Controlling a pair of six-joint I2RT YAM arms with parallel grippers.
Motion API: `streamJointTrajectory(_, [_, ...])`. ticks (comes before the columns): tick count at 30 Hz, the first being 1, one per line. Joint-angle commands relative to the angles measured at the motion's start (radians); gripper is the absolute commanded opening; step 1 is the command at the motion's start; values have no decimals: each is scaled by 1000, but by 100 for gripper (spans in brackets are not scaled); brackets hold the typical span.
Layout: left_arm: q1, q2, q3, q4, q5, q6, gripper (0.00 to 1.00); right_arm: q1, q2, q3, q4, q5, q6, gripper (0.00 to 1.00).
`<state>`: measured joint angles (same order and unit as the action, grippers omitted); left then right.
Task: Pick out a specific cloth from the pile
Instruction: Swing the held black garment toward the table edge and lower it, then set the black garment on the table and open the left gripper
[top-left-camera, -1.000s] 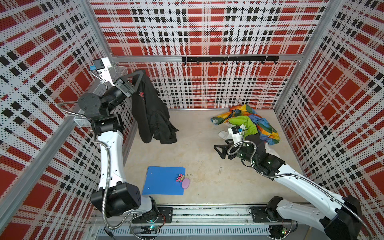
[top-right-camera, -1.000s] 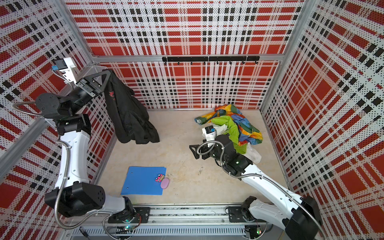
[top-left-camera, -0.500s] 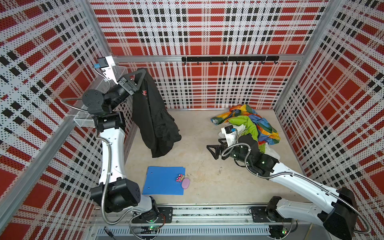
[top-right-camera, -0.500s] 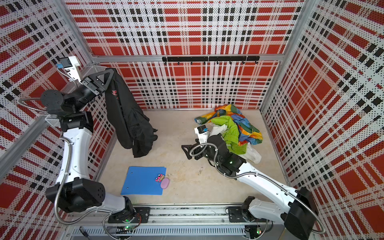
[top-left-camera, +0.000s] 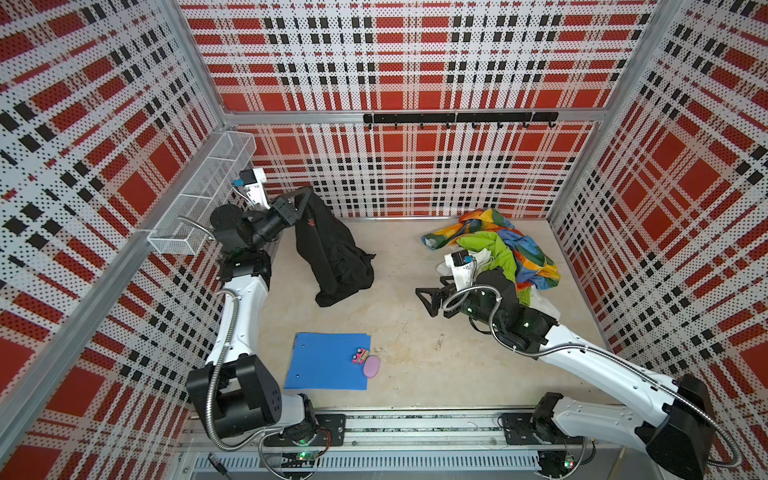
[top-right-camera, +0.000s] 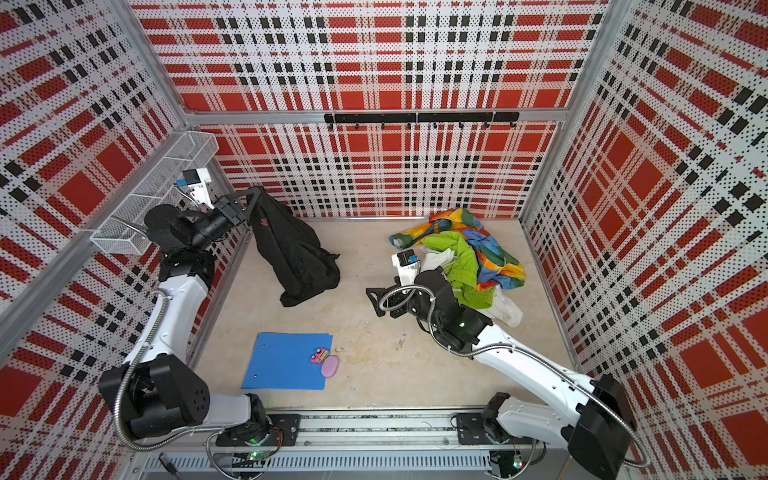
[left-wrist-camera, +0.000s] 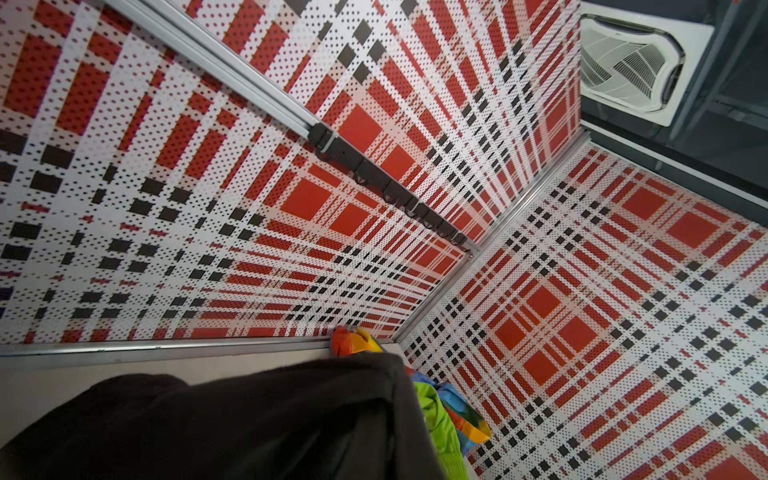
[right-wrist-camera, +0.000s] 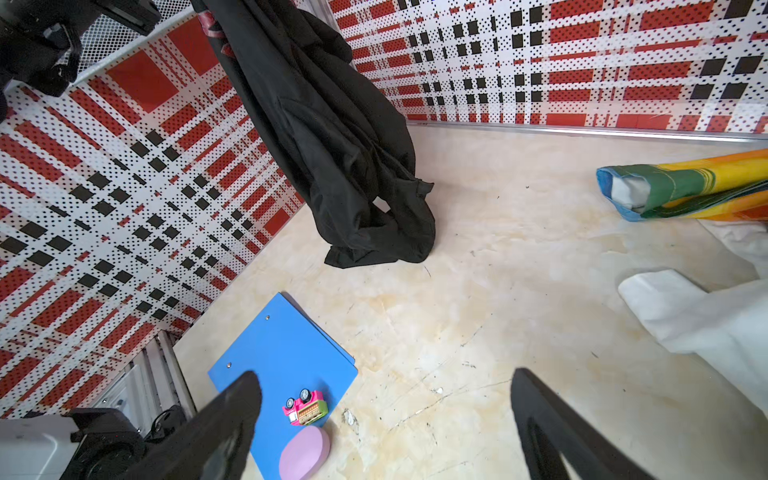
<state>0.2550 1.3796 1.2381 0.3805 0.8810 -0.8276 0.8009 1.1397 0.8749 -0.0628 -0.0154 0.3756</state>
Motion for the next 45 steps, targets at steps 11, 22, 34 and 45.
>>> streamJointTrajectory(11, [-140, -38, -99, -172, -212, 295, 0, 4, -4, 36, 17, 23, 5, 100])
streamJointTrajectory(22, [-280, 19, -213, -197, -491, 353, 0, 4, -22, 10, 17, 26, 16, 100])
streamJointTrajectory(34, [-335, -10, -395, -141, -626, 348, 0, 4, -11, -1, 16, 32, 13, 100])
streamJointTrajectory(45, [-413, 65, -520, -114, -713, 273, 0, 4, 23, 21, 8, 25, 6, 100])
